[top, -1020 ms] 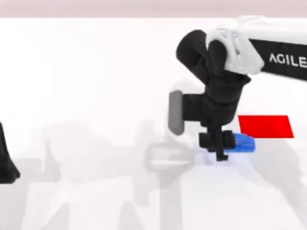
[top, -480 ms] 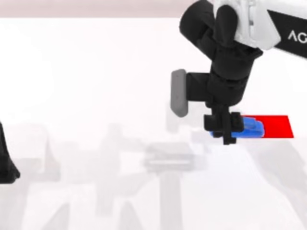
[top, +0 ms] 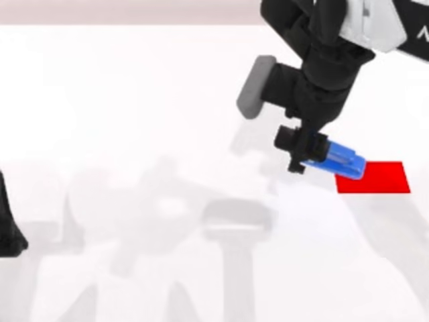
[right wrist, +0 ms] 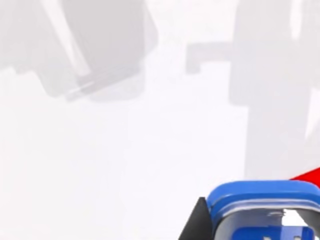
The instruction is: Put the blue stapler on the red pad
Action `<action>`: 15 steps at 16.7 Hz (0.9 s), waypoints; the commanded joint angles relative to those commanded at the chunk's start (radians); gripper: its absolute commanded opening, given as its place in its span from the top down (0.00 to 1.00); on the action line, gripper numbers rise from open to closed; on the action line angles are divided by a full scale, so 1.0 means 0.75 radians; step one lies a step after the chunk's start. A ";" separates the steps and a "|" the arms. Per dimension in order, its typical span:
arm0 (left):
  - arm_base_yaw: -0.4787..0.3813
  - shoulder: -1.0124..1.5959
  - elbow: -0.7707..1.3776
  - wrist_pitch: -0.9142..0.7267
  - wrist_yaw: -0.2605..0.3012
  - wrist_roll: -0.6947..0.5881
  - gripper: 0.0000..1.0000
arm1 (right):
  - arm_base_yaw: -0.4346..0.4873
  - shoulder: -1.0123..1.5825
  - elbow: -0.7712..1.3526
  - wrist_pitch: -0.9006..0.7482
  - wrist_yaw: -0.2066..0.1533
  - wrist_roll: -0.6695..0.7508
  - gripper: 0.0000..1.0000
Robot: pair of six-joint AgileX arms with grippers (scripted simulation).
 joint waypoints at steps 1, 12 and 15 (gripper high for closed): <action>0.000 0.000 0.000 0.000 0.000 0.000 0.00 | -0.019 0.002 0.015 0.017 0.011 0.112 1.00; 0.000 0.000 0.000 0.000 0.000 0.000 0.00 | -0.320 0.059 0.031 0.052 0.088 1.857 1.00; 0.000 0.000 0.000 0.000 0.000 0.000 0.00 | -0.407 0.065 0.001 0.014 0.078 2.280 1.00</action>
